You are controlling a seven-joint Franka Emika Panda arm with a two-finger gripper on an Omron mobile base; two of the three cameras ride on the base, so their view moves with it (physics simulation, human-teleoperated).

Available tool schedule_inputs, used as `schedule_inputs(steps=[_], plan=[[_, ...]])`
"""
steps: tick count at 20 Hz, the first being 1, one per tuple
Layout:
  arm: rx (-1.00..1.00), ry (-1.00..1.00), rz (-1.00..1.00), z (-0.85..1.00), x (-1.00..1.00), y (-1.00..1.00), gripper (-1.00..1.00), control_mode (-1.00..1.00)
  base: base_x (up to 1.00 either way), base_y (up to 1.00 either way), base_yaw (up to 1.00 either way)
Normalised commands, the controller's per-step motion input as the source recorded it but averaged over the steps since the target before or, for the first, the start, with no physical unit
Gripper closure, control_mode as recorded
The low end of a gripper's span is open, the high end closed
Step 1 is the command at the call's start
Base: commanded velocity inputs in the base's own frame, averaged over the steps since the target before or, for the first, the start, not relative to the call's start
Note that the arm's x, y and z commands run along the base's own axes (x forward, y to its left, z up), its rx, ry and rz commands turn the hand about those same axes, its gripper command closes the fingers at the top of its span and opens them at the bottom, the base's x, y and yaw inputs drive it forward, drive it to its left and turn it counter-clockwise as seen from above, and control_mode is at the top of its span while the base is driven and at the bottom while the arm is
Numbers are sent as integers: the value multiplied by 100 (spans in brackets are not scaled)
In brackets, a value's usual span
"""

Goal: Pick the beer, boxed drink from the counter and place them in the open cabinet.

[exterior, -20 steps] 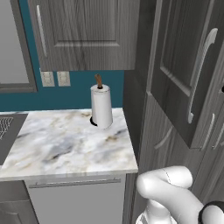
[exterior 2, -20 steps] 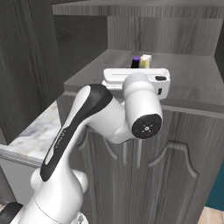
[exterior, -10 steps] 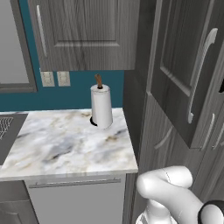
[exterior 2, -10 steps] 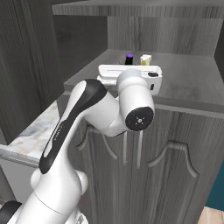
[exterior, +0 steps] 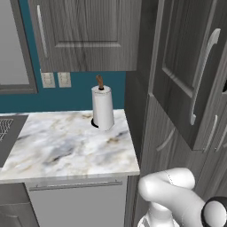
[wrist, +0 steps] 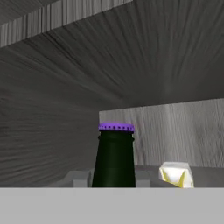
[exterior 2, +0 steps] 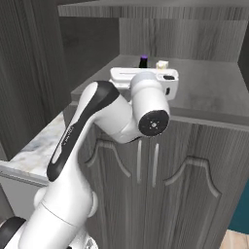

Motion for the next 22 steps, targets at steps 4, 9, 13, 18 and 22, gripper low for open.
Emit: schedule_inputs(steps=[4, 9, 13, 18, 22], plan=[[0, 0, 0, 0, 42, 0, 100, -100, 0, 0, 0], [0, 0, 0, 0, 34, 0, 100, -100, 0, 0, 0], [0, 0, 0, 7, 22, 0, 100, -100, 0, 0, 0], [0, -1, 0, 30, 0, 0, 100, -100, 0, 0, 0], [0, -5, 0, 34, 0, 0, 100, -100, 0, 0, 0]])
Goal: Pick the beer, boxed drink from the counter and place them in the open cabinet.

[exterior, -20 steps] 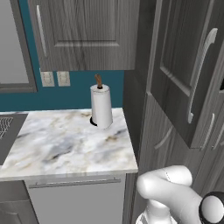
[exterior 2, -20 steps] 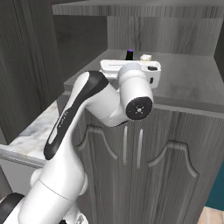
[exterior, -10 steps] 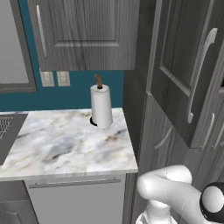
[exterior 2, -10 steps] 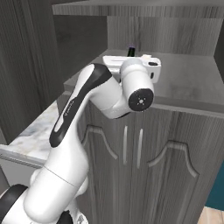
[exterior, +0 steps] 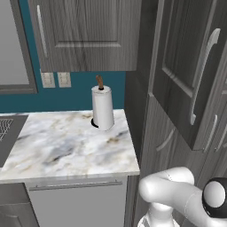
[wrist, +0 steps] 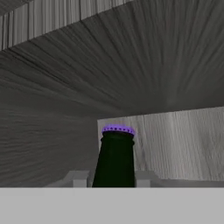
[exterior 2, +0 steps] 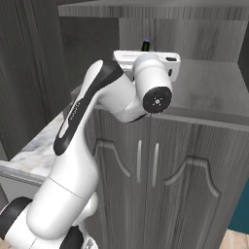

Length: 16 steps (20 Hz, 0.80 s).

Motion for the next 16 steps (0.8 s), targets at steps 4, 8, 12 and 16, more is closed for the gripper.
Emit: schedule_inputs(steps=[4, 8, 12, 16], plan=[[0, -6, 0, 16, 0, 2, 100, -100, 0, 0, 0], [0, -11, 0, 0, 1, 10, 100, -100, 0, 0, 0], [0, -17, 0, -1, 1, 3, 100, -100, 0, 0, 0], [0, -7, 0, 0, 0, 3, 100, -100, 0, 0, 0]])
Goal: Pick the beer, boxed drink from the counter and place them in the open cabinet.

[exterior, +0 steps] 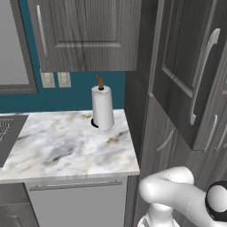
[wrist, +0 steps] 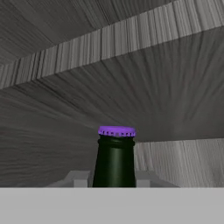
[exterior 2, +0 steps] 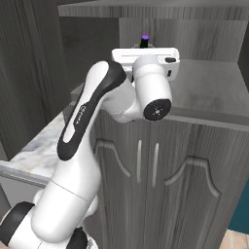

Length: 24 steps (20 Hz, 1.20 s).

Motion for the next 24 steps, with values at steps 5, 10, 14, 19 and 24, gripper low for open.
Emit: schedule_inputs(steps=[5, 10, 14, 19, 24], plan=[[0, -1, 0, 0, 10, 17, 100, -100, 0, 0, 0], [0, 9, 0, 0, 20, 15, 100, -100, 0, 0, 0], [0, 13, 0, 0, 23, 2, 100, -100, 0, 0, 0], [0, 10, 0, -3, 13, 0, 100, -100, 0, 0, 0], [0, 1, 0, -6, 6, 0, 100, -100, 0, 0, 0]])
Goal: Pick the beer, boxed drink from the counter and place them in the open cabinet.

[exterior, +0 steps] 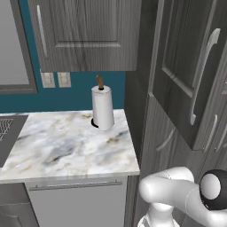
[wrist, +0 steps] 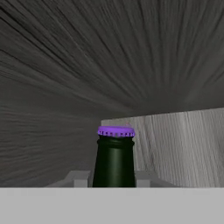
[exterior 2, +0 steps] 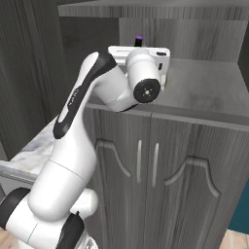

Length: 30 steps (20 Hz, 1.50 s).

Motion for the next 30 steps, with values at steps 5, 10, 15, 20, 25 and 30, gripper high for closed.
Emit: schedule_inputs(steps=[5, 10, 15, 20, 25, 30], plan=[[0, 0, 0, -22, 0, 0, 100, -100, 0, 0, 0], [-2, -1, 0, -41, 0, 13, 100, -100, 0, 0, 0], [-6, 0, 0, -48, 0, 27, 100, -100, 0, 0, 0], [-4, 0, 0, -27, 9, 14, 100, -100, 0, 0, 0], [0, 2, 0, -5, 31, 0, 100, -100, 0, 0, 0], [0, 3, 0, -3, 33, -10, 100, -100, 0, 0, 0]])
